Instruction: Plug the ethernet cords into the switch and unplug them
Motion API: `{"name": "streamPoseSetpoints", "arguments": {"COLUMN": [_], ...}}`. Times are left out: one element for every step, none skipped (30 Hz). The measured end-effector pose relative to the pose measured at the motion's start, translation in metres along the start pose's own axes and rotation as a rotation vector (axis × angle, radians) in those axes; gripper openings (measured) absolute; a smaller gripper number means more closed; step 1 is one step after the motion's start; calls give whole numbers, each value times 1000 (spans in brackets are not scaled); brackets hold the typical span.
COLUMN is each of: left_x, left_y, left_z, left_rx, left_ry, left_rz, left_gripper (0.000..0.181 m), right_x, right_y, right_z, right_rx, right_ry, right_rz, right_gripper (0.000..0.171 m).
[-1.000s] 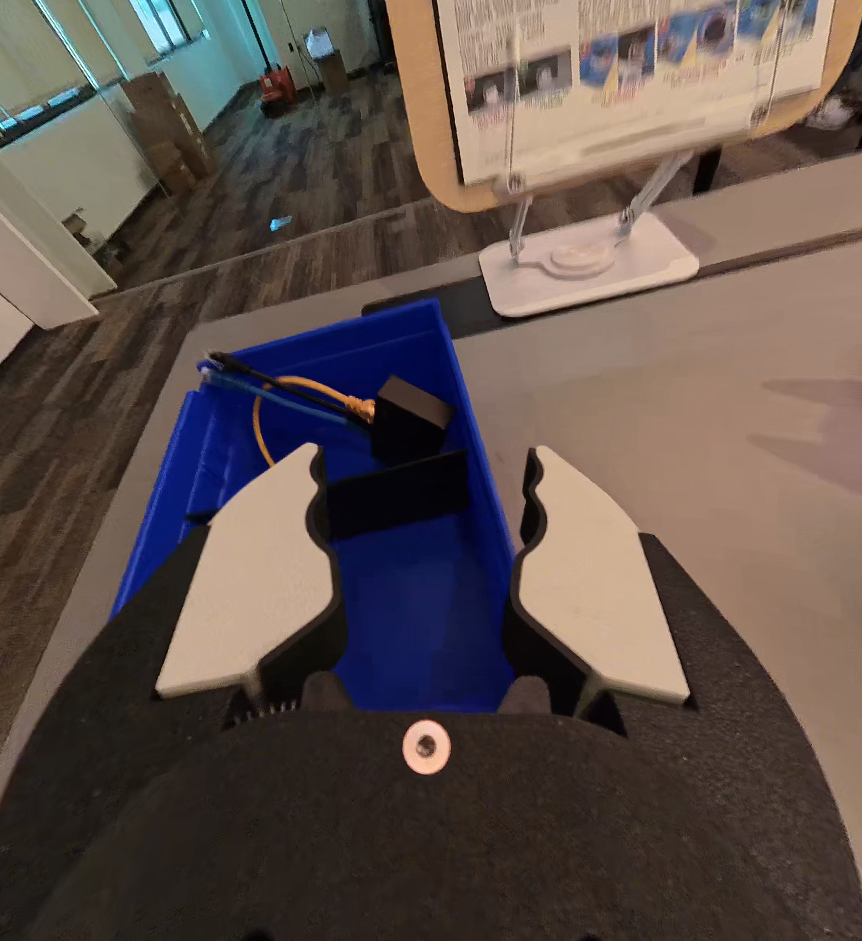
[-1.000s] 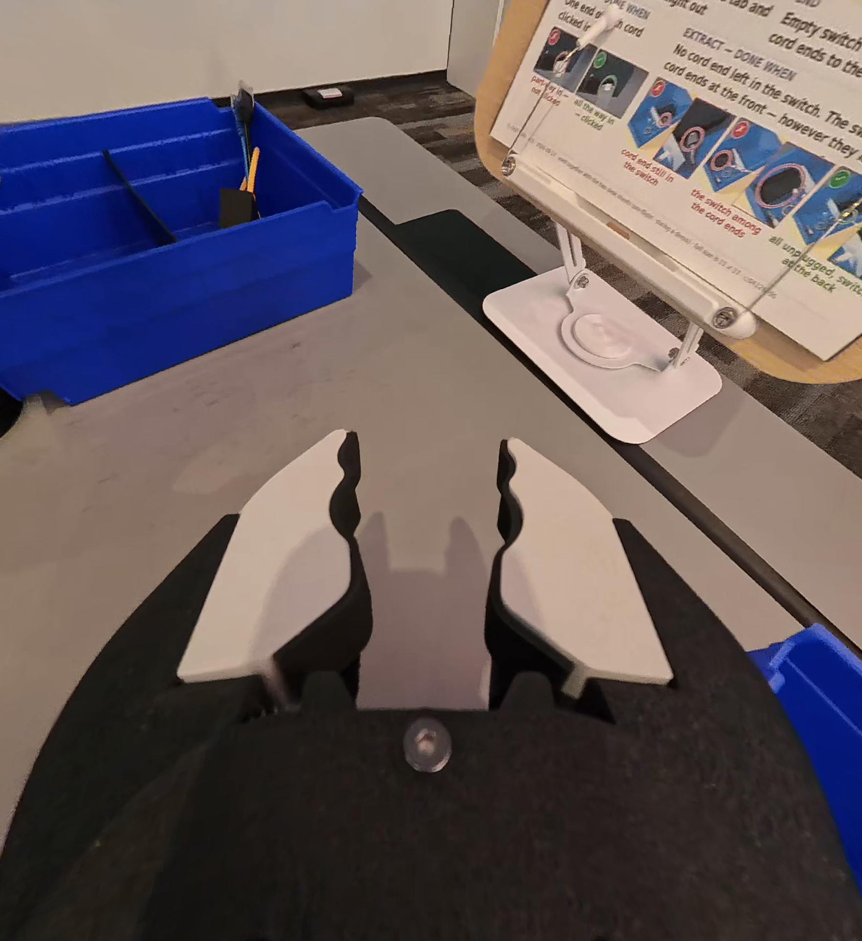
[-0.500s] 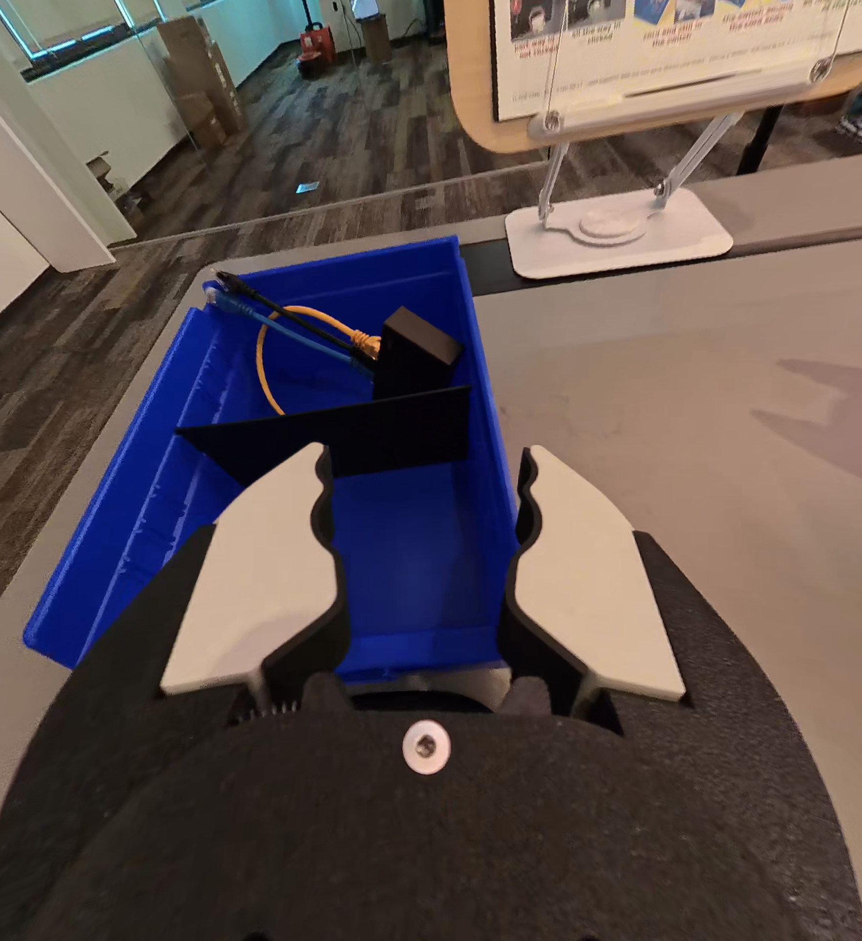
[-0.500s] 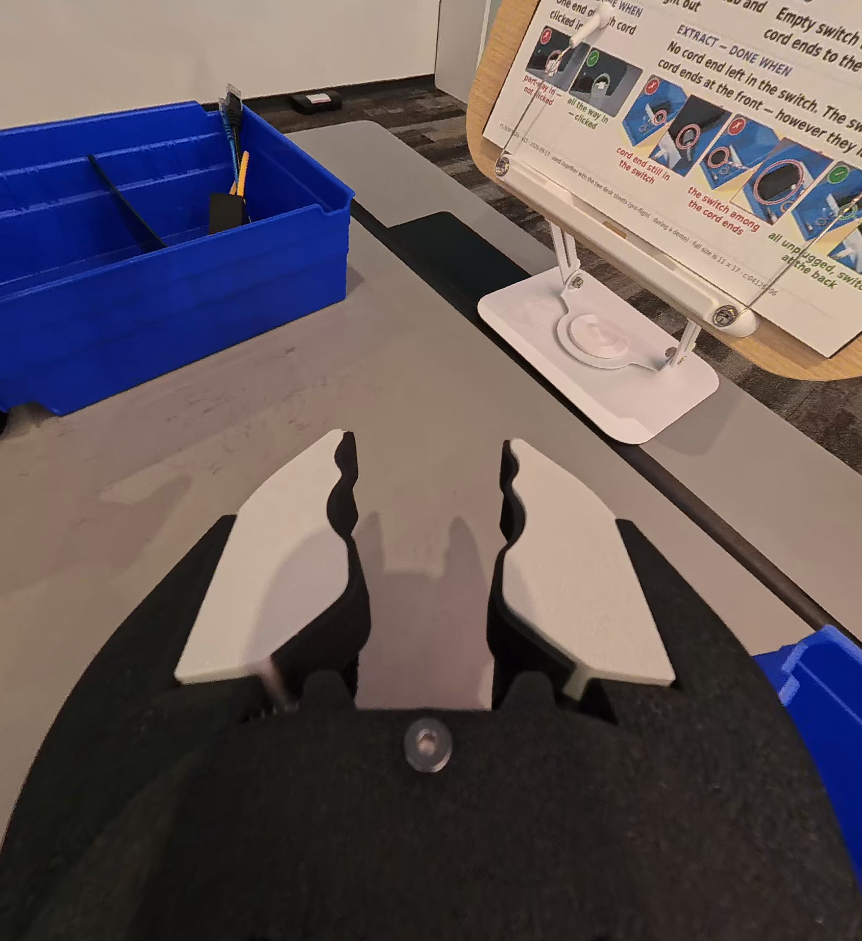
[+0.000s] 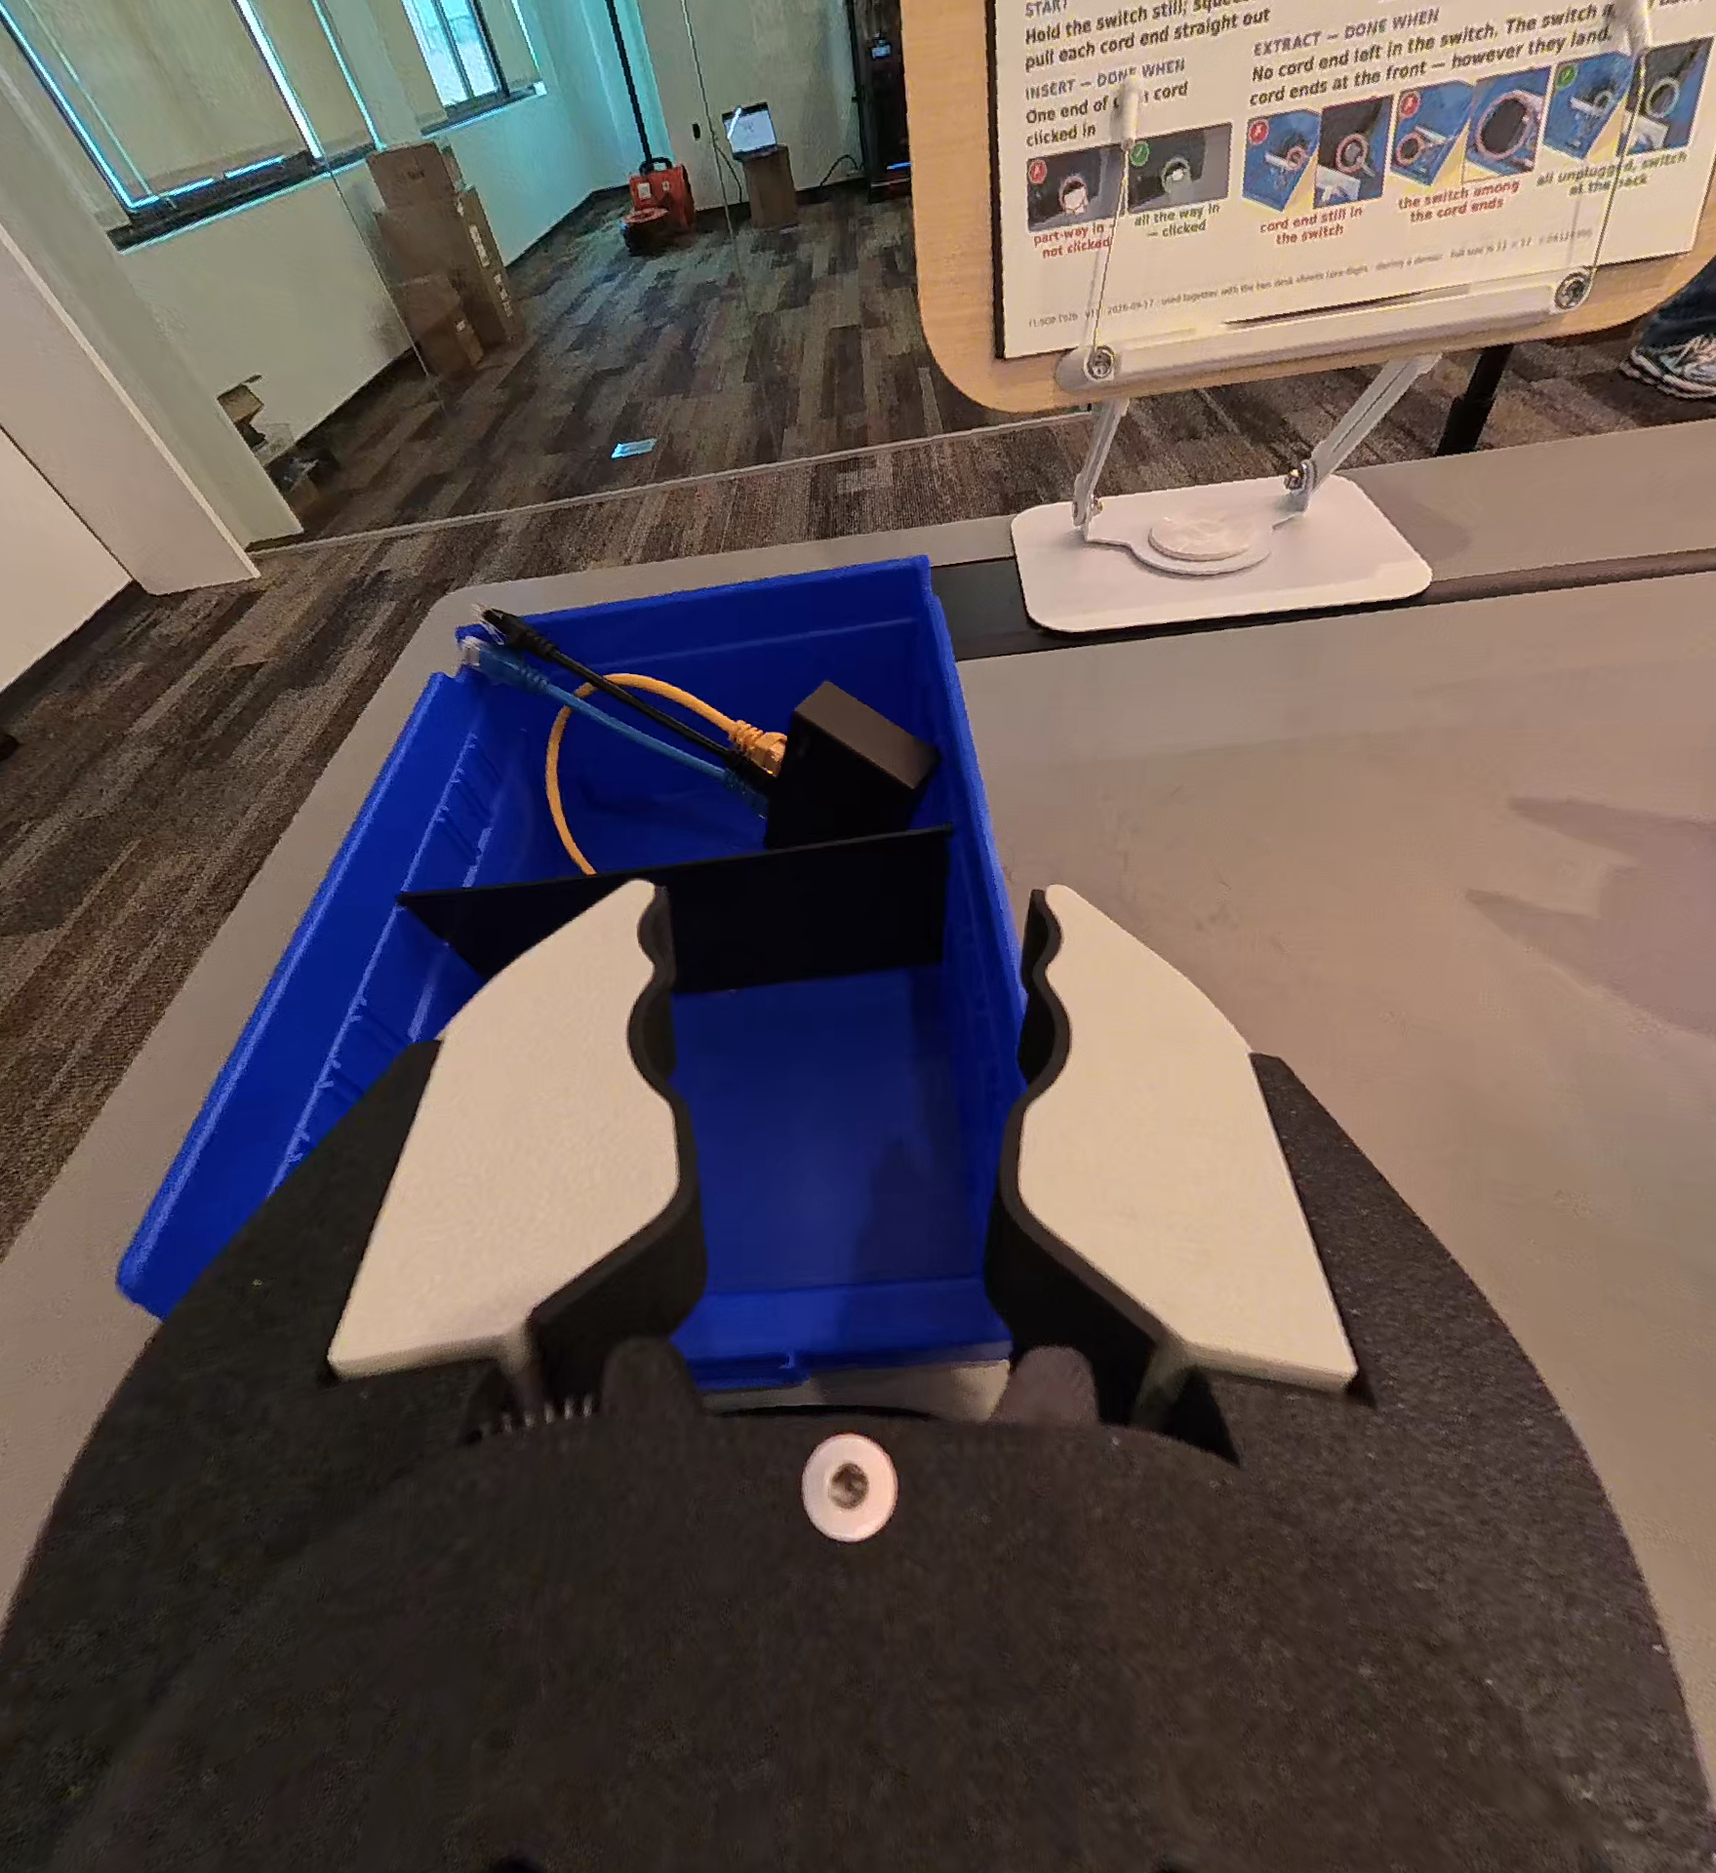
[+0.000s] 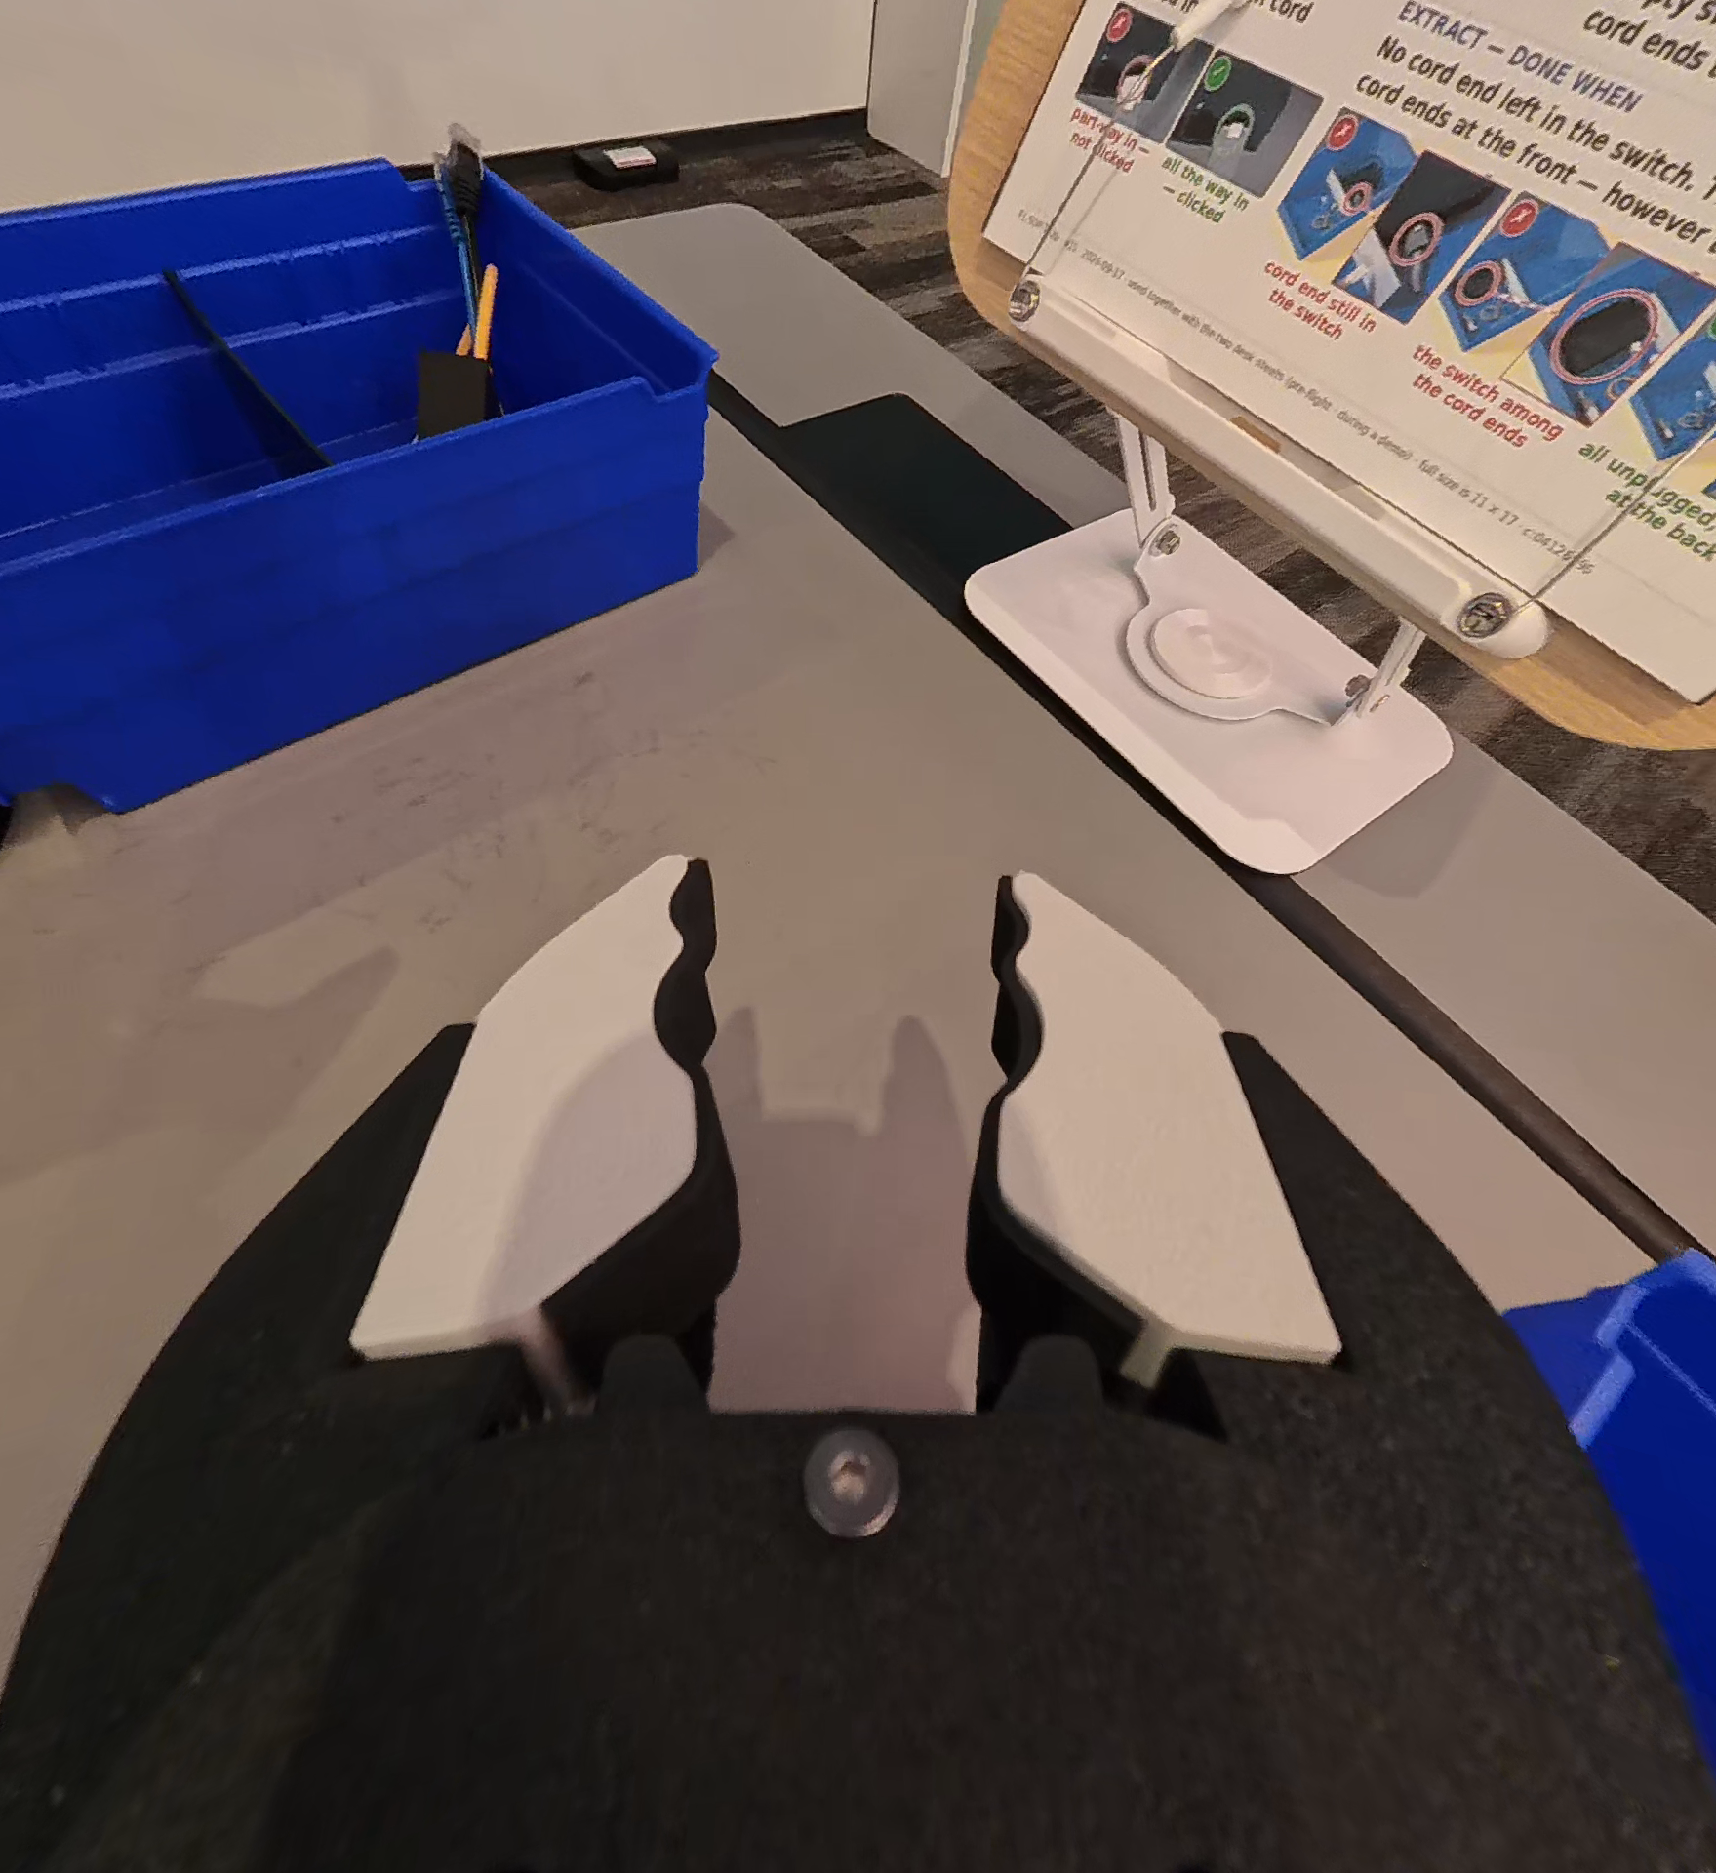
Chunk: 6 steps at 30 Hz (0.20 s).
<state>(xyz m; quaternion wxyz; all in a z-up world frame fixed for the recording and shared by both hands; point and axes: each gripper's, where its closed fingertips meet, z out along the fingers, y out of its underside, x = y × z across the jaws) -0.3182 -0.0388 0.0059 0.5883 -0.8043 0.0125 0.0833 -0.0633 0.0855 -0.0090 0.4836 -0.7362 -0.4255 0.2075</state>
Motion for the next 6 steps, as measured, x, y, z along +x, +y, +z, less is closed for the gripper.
{"name": "streamPoseSetpoints", "arguments": {"left_x": [-1, -3, -5, -7, -10, -13], "left_y": [-1, -2, -3, -3, -4, -4], "left_z": [-1, -2, -3, -4, -5, -6], "left_rx": [4, 8, 9, 11, 12, 14], "left_ry": [-4, -8, -11, -19, -28, -33], "left_rz": [1, 2, 3, 4, 4, 2], "left_gripper": [66, 66, 66, 66, 66, 66], "right_x": [-1, -1, -2, -2, -1, -1], "right_y": [1, 2, 3, 3, 3, 4], "right_z": [1, 2, 3, 3, 3, 3], "right_rx": [-7, -12, -17, -21, -23, -22], "right_ry": [3, 9, 12, 14, 16, 16], "right_rz": [-6, -14, -22, -27, -29, -27], "right_gripper": [51, 51, 51, 51, 51, 51]}}
